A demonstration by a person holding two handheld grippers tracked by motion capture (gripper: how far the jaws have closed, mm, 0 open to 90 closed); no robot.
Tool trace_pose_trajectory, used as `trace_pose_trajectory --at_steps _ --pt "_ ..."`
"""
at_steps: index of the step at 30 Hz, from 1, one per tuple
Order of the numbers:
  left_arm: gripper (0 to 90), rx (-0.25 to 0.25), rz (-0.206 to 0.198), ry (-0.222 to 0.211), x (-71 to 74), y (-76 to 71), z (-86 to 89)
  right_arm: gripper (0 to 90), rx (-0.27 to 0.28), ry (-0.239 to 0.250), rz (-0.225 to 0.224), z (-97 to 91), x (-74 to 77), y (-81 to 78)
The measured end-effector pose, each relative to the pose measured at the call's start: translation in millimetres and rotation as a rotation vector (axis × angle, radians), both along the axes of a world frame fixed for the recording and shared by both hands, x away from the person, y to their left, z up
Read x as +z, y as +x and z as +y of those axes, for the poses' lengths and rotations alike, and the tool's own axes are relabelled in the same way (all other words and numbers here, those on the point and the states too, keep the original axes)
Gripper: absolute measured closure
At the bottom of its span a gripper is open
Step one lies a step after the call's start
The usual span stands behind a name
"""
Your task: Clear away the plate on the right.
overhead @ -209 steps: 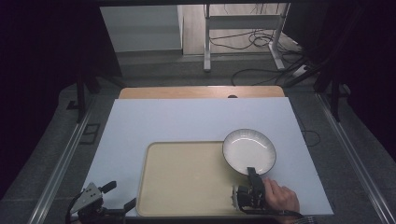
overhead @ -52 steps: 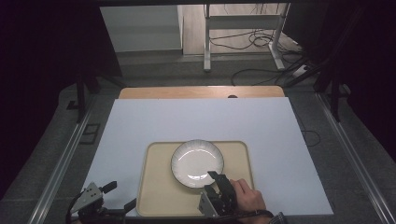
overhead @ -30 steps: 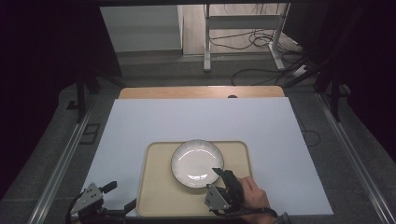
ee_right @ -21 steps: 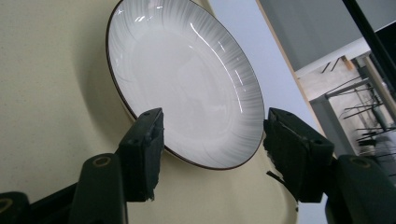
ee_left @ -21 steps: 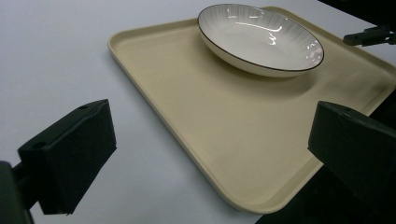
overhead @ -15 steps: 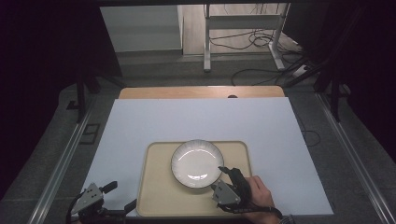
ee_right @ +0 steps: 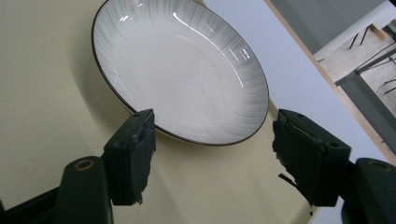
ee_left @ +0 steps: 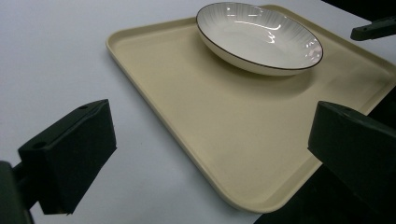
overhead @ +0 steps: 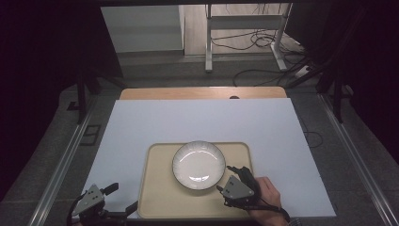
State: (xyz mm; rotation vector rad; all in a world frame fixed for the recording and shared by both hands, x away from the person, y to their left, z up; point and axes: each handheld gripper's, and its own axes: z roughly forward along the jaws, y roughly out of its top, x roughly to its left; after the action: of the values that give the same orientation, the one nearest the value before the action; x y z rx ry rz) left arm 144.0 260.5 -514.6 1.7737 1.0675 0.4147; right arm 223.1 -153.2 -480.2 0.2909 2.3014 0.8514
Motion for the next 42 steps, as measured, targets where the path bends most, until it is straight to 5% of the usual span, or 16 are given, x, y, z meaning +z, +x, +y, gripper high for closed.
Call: trace_pose_trajectory --at_steps 27,42 --pt "0.6 -0.014 0.007 0.008 -0.1 1.0 -1.1 13.7 -0.096 0.183 0.108 -36.4 7.3 8.5" --pt "0.6 -0.016 0.01 0.011 0.1 1.1 -1.5 8.9 -0.122 0.243 0.143 -54.3 6.6 9.3"
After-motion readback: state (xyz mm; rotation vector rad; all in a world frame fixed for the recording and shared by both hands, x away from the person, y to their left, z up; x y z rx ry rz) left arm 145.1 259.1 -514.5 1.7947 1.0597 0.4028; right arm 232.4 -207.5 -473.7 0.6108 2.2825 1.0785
